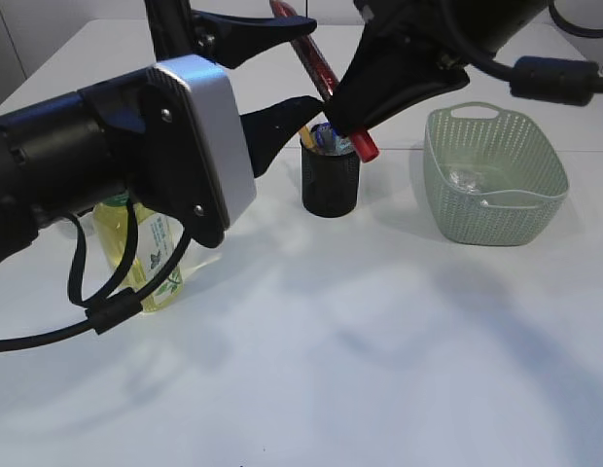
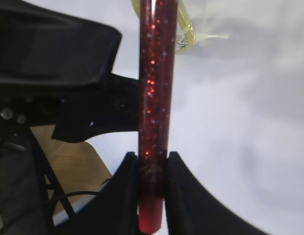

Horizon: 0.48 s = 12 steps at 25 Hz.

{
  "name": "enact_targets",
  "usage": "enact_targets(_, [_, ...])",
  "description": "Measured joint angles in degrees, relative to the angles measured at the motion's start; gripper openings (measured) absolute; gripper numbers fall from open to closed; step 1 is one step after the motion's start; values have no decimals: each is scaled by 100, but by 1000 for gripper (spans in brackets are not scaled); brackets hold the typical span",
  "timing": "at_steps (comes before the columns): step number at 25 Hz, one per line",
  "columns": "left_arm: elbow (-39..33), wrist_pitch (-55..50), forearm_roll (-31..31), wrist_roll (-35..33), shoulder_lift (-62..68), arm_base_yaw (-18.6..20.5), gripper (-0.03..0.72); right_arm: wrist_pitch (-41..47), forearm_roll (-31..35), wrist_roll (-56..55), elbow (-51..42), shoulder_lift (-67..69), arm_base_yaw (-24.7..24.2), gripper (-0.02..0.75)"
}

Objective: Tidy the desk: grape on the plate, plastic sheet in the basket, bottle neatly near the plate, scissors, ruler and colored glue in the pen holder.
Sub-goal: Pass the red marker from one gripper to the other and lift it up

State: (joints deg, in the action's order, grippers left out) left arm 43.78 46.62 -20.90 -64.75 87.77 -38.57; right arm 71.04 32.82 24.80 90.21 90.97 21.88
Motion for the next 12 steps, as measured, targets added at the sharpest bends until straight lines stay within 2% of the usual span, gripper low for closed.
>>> enact_targets(12, [3, 92, 181, -755, 81, 0, 432, 0, 232, -65, 0, 0, 0, 133])
